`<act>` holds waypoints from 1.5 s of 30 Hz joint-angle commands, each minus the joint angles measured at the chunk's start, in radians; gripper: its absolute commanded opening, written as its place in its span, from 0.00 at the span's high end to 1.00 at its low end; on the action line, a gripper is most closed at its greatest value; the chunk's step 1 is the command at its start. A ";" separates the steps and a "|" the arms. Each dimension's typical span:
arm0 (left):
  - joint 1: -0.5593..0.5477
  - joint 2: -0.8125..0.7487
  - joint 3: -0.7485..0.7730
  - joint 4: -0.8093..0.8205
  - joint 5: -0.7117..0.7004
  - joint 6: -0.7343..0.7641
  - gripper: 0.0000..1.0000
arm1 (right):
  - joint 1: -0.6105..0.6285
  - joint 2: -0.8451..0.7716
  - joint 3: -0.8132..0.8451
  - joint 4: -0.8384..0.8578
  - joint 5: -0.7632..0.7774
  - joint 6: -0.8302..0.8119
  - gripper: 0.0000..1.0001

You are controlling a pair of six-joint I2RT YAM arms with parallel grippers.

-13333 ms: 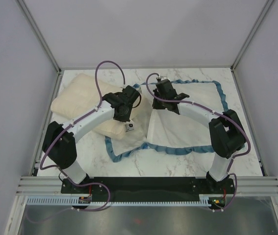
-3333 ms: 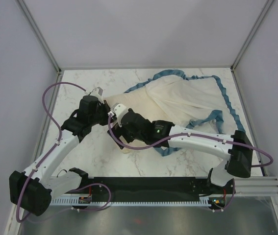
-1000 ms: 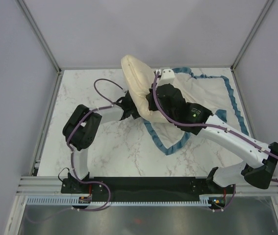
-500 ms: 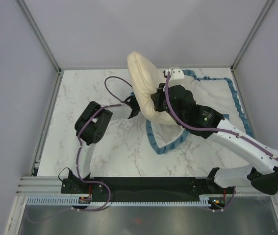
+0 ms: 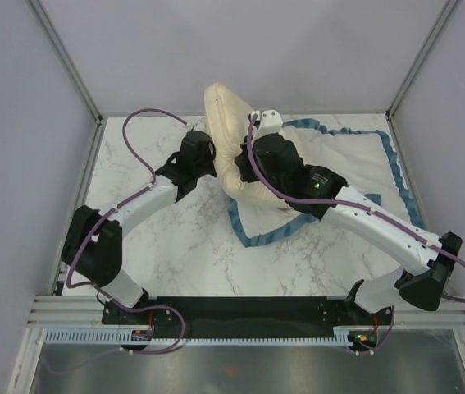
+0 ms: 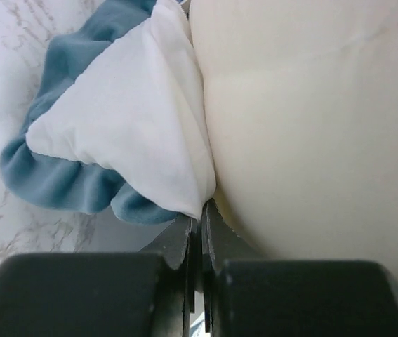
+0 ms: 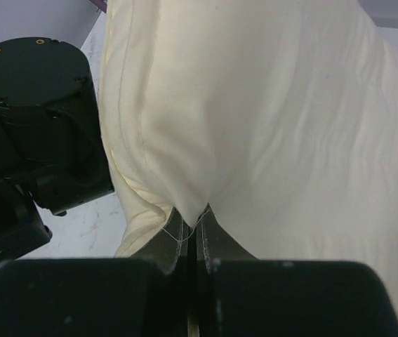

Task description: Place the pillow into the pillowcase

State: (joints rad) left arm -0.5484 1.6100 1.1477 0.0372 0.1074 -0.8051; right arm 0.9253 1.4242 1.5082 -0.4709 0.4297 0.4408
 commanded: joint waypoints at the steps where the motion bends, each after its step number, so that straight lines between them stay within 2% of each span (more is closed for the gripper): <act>1: 0.007 -0.126 0.090 -0.031 0.075 0.052 0.98 | -0.005 0.025 0.050 -0.049 -0.010 -0.037 1.00; 5: 0.034 -0.206 0.185 -0.176 0.087 0.070 0.98 | -0.005 0.041 0.150 -0.124 0.014 -0.082 1.00; 15: 0.130 -0.259 0.649 -0.449 0.156 0.126 0.98 | -0.003 0.102 0.464 -0.247 -0.041 -0.152 1.00; 22: 0.143 -0.240 0.901 -0.470 0.206 0.130 0.98 | -0.009 0.162 0.610 -0.267 -0.163 -0.117 1.00; 26: 0.142 -0.176 1.061 -0.493 0.250 0.118 0.98 | -0.023 0.154 0.575 -0.252 -0.190 -0.085 1.00; 28: 0.142 -0.162 1.096 -0.496 0.270 0.104 0.98 | -0.037 0.142 0.505 -0.217 -0.198 -0.076 1.00; 31: 0.142 -0.148 1.161 -0.505 0.279 0.092 0.98 | -0.051 0.130 0.381 -0.139 -0.282 -0.060 1.00; 32: 0.142 -0.148 1.184 -0.531 0.266 0.099 0.98 | -0.051 0.125 0.342 -0.108 -0.361 -0.059 1.00; 34: 0.143 -0.160 1.181 -0.560 0.246 0.115 0.98 | -0.049 0.125 0.236 -0.008 -0.471 -0.057 1.00; 36: 0.143 -0.192 1.114 -0.586 0.209 0.135 0.98 | -0.046 0.122 0.184 0.032 -0.525 -0.062 1.00; 40: 0.150 -0.205 0.995 -0.596 0.163 0.150 0.98 | -0.048 0.070 0.173 0.048 -0.436 -0.086 1.00; 45: 0.116 -0.090 1.064 -0.582 0.265 0.093 0.98 | -0.132 0.027 0.268 -0.046 -0.341 -0.119 1.00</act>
State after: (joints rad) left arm -0.3912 1.4967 2.1204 -0.7670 0.2420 -0.6655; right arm 0.8444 1.5082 1.6966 -0.5007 0.0467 0.3656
